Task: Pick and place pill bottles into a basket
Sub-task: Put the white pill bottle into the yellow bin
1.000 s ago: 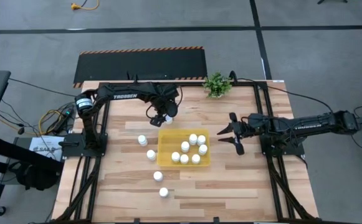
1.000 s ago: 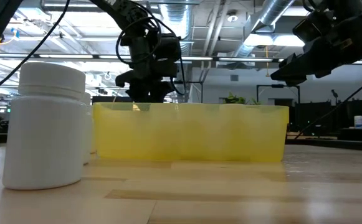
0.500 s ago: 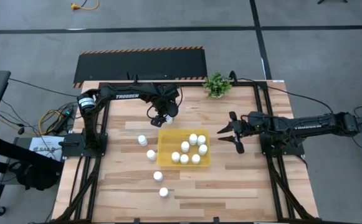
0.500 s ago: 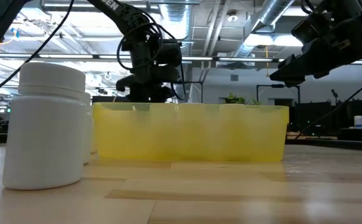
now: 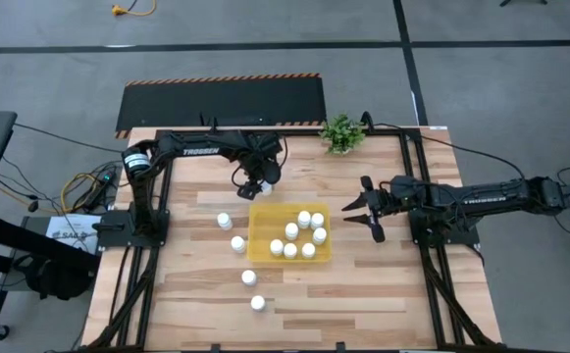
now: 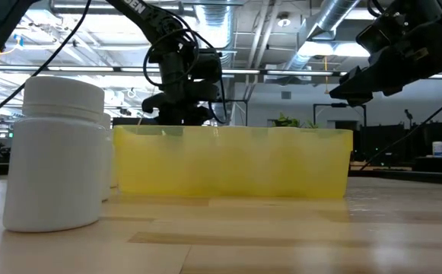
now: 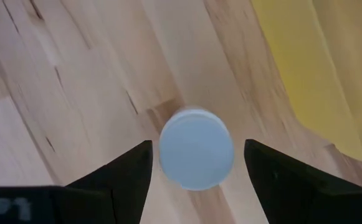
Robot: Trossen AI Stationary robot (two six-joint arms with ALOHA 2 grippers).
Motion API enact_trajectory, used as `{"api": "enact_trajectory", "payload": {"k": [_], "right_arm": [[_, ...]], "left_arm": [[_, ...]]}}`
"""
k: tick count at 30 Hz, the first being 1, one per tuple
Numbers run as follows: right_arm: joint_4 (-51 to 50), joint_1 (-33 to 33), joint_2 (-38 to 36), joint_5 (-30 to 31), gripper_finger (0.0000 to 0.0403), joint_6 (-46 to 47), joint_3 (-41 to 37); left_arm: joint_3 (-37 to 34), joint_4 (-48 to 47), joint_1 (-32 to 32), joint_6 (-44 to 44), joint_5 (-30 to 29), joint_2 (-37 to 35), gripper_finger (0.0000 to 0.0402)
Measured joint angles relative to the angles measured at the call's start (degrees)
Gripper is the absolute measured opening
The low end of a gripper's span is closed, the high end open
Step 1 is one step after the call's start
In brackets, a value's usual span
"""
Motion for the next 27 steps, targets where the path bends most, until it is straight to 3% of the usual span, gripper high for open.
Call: {"api": "enact_trajectory", "payload": {"k": [27], "right_arm": [[0.0,0.0,0.0,0.19,0.0124,-0.02,0.0]], "left_arm": [[0.02,1.15,0.12,0.1,-0.08,0.0,0.0242]]}}
